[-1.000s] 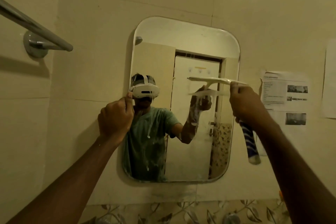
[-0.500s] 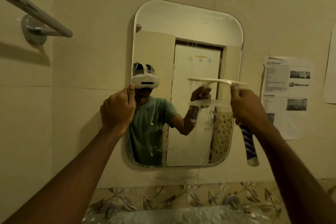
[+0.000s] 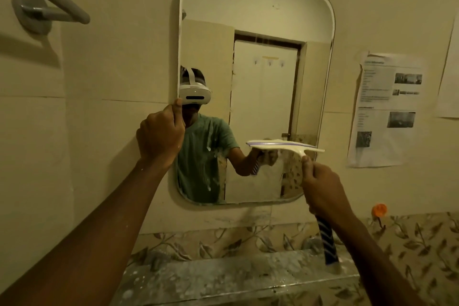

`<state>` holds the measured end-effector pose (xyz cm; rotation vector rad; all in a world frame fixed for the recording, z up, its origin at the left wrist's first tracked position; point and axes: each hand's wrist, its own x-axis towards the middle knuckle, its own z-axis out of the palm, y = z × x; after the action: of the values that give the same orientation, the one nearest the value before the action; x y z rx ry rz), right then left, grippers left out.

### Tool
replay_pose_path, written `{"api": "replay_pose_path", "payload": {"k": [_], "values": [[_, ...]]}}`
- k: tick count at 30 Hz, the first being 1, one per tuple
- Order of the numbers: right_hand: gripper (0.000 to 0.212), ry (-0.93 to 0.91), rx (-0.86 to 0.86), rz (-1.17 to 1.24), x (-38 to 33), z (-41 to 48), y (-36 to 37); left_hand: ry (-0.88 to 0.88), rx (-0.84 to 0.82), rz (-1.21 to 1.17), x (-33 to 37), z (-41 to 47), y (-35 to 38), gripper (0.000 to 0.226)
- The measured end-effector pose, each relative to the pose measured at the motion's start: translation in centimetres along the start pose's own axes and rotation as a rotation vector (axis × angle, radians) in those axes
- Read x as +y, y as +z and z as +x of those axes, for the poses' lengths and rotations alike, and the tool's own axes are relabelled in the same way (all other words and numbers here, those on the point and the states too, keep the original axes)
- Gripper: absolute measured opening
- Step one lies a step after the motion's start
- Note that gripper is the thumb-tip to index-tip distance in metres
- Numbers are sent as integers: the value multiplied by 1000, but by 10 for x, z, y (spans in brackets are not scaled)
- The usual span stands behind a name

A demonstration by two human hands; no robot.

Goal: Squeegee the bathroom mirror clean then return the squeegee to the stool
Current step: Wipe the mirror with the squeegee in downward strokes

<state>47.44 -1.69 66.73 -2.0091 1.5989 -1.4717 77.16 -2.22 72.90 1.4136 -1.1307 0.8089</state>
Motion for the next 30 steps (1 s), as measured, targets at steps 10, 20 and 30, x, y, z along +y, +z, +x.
{"api": "replay_pose_path", "payload": {"k": [10, 20, 30], "values": [[46, -94, 71, 72, -36, 54, -40, -34, -23, -23, -1, -1, -2, 62], [46, -24, 54, 44, 21, -25, 28, -50, -86, -47, -7, -16, -7, 63], [60, -16, 107, 143, 3, 32, -8, -49, -141, -25, -13, -23, -5, 61]]}}
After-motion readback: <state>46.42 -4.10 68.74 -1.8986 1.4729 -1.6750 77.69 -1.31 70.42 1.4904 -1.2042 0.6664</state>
